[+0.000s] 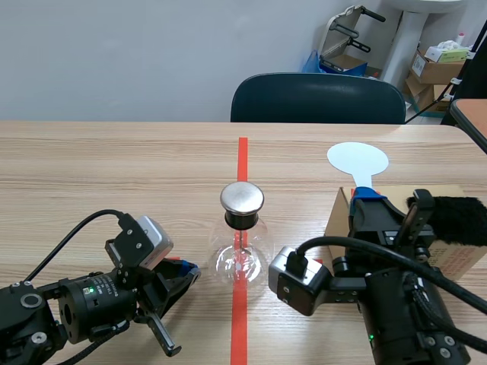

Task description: Do the electroscope experiment

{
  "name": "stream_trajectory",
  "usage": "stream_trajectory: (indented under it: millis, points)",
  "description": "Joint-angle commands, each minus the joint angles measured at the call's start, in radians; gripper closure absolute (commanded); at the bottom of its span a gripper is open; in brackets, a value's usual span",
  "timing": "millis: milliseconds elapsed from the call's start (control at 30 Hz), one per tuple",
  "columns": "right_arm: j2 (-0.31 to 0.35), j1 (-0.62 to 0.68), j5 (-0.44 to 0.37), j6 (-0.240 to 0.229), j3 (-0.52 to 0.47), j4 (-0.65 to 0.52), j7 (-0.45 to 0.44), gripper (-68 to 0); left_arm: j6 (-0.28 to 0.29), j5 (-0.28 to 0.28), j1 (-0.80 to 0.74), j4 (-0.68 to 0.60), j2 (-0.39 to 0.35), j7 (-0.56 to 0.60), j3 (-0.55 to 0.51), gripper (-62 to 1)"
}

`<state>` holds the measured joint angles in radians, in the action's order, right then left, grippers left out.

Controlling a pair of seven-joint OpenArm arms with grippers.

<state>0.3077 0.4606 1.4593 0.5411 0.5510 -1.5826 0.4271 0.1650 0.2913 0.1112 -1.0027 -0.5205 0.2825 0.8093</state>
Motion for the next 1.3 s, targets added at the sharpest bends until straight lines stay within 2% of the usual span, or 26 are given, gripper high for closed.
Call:
stream_trajectory:
  millis: [0,533,633,733,833,967,1000,1067,1200,1267]
  points:
    - [0.003,-0.008,0.002,0.011,-0.008,-0.008,0.001,-1.3,0.002,0.003,0.006,-0.011,0.007,0.016,-0.004,-3.1]
    - [0.003,-0.009,0.002,0.014,-0.008,-0.008,-0.006,-1.5,0.002,0.003,0.006,-0.011,0.007,0.016,-0.004,-3.1]
    - [0.007,-0.009,0.002,0.032,-0.01,-0.009,-0.01,-1.5,0.002,0.003,0.006,-0.011,0.007,0.016,-0.004,-3.1]
    - [0.01,0.01,0.002,0.085,-0.032,-0.014,-0.046,-1.6,0.002,0.003,0.006,-0.011,0.007,0.016,-0.004,-3.1]
    - [0.01,0.066,0.002,0.128,-0.096,-0.044,-0.106,-1.6,0.002,0.003,0.006,-0.011,0.007,0.017,-0.004,-3.1]
    - [-0.016,0.173,0.002,0.23,-0.229,-0.085,-0.236,-1.7,0.002,0.003,0.006,-0.011,0.007,0.017,-0.004,-3.1]
    - [-0.027,0.199,0.002,0.242,-0.263,-0.092,-0.274,-1.7,0.002,0.003,0.006,-0.011,0.006,0.016,-0.004,-3.1]
    - [-0.049,0.249,-0.011,0.242,-0.332,-0.108,-0.345,-1.7,0.004,0.003,0.006,-0.011,0.001,0.017,-0.004,-3.2]
    - [-0.086,0.317,-0.094,0.242,-0.457,-0.12,-0.492,-1.8,0.021,0.004,0.005,-0.035,-0.036,0.039,-0.003,-3.7]
    - [-0.095,0.333,-0.145,0.242,-0.512,-0.12,-0.568,-1.8,0.057,0.012,0.005,-0.062,-0.072,0.061,-0.003,-11.4]
